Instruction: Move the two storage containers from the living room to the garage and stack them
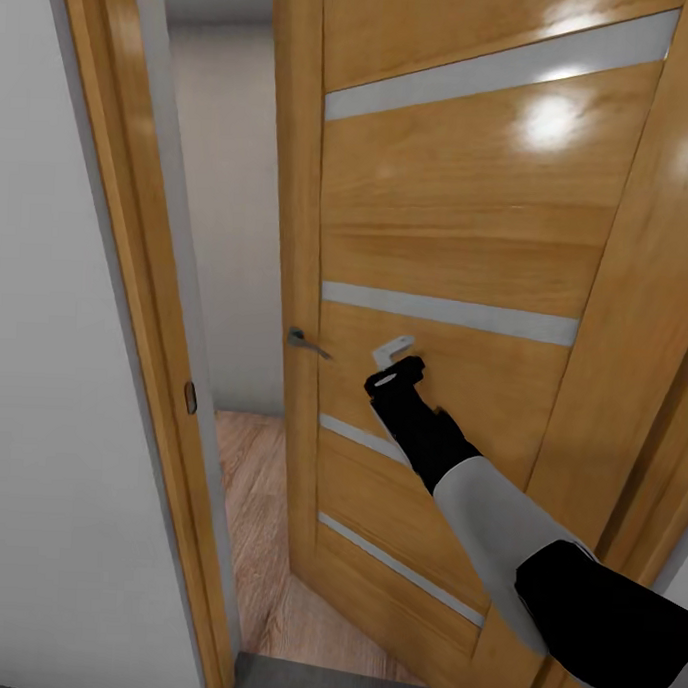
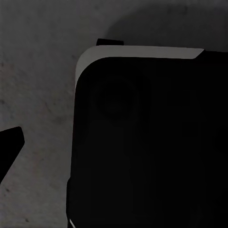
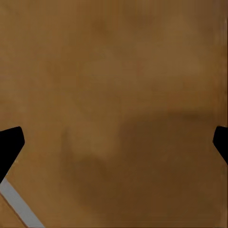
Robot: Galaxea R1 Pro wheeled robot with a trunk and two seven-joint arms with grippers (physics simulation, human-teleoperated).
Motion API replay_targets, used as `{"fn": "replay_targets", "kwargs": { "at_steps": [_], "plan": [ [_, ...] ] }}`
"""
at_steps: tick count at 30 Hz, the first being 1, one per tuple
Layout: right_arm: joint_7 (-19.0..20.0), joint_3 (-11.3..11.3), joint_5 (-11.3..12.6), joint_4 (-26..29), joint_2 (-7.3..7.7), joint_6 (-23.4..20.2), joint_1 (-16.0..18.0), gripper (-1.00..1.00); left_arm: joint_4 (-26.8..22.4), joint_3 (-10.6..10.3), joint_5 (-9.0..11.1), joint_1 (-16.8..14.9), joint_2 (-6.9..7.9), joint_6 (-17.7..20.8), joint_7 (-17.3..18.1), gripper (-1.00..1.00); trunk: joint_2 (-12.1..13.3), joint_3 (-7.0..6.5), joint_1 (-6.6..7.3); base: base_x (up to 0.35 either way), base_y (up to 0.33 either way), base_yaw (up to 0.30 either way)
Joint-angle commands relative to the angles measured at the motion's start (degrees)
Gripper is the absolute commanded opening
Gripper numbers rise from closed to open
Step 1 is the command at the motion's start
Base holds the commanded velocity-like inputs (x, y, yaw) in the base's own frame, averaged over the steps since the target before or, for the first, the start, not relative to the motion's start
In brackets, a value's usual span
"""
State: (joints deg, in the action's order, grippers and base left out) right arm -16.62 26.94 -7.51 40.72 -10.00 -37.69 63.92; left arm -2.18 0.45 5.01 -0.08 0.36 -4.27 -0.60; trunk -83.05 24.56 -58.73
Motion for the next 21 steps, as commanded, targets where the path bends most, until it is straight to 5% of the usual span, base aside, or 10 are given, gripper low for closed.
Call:
{"fn": "replay_targets", "kwargs": {
  "at_steps": [1, 8, 21],
  "plan": [
    [0.07, 0.11, -0.45, 1.70, 0.00, -0.83, 0.01, 1.00, -0.02, -0.01, 0.52, -0.01, 0.00, -0.12, -0.01, 1.00, -0.03, 0.06, 0.00, 0.000, 0.000, 0.000],
    [-0.04, -0.12, -0.18, 9.62, 0.00, -1.66, -0.02, 1.00, -0.02, 0.00, 0.52, -0.01, 0.00, -0.12, -0.01, 1.00, -0.03, 0.06, 0.00, 0.000, 0.000, 0.000],
    [-0.17, 0.04, 1.44, 11.03, 0.00, -2.17, -0.29, 1.00, -0.02, 0.08, 0.52, -0.01, 0.00, -0.38, -0.05, 1.00, -0.03, 0.06, 0.00, 0.000, 0.000, 0.000]
  ]
}}
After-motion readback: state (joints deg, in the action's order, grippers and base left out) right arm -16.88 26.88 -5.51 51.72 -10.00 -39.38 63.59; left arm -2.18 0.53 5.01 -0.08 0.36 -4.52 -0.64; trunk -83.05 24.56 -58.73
